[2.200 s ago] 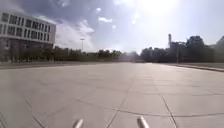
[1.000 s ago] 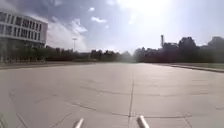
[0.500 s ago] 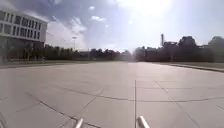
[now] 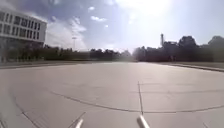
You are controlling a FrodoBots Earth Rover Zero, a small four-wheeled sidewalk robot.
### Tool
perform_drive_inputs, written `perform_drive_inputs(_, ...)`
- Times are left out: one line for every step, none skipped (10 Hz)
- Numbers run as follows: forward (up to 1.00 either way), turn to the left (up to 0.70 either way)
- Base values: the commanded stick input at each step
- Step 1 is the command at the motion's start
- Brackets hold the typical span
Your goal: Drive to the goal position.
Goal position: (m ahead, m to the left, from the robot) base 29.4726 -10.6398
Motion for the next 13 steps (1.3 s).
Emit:
perform_drive_inputs(0.7,0.0)
perform_drive_inputs(0.7,0.0)
perform_drive_inputs(0.7,-0.02)
perform_drive_inputs(0.7,-0.27)
perform_drive_inputs(0.7,-0.35)
perform_drive_inputs(0.7,-0.35)
perform_drive_inputs(0.7,-0.35)
perform_drive_inputs(0.7,-0.06)
perform_drive_inputs(0.7,0.0)
perform_drive_inputs(0.7,0.0)
perform_drive_inputs(0.7,0.0)
perform_drive_inputs(0.7,0.0)
perform_drive_inputs(0.7,0.0)
